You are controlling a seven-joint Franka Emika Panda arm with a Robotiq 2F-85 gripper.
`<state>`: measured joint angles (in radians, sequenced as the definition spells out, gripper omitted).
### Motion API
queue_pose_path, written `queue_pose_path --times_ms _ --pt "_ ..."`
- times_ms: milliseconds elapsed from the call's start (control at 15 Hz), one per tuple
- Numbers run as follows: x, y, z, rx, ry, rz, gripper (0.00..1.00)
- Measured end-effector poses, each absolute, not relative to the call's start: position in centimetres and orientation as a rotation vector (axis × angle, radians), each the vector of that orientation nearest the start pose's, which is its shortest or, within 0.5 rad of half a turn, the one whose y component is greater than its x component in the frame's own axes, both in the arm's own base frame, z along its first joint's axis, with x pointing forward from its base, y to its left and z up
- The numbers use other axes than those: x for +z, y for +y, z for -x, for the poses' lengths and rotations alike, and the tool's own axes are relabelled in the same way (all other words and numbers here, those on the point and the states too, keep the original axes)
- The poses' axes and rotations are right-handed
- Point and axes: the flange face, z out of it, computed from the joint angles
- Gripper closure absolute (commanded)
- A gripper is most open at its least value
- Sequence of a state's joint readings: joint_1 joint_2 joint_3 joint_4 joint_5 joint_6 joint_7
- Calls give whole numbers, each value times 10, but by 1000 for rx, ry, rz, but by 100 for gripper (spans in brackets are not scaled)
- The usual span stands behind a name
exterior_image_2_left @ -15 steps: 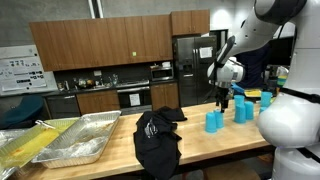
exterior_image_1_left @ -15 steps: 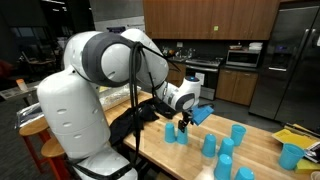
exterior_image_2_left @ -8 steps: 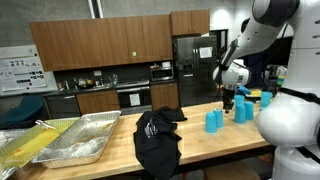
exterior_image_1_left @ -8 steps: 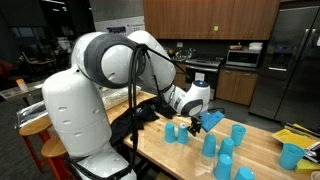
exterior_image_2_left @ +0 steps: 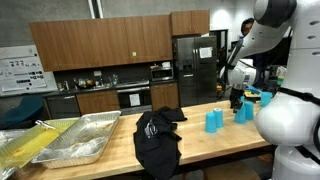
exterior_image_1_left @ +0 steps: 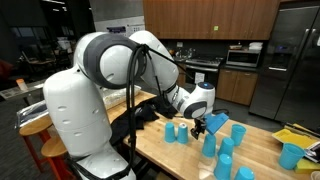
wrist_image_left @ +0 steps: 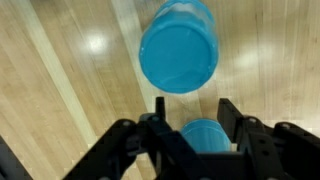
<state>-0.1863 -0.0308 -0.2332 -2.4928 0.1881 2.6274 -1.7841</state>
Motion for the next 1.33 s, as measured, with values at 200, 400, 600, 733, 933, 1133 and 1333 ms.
queue_pose_path --times_ms 200,400,600,733,933,1133,1333 --pt "312 -193 -442 -282 -1842 2642 10" --pt "308 -193 -440 -267 -1852 2633 0" --pt "304 -186 -442 -257 -1902 2593 0" --pt "304 -175 -446 -261 -1960 2545 0" --pt "304 -153 -455 -285 -2050 2459 0" --pt "305 -130 -462 -302 -2128 2382 0" --pt "305 -115 -466 -304 -2183 2329 0"
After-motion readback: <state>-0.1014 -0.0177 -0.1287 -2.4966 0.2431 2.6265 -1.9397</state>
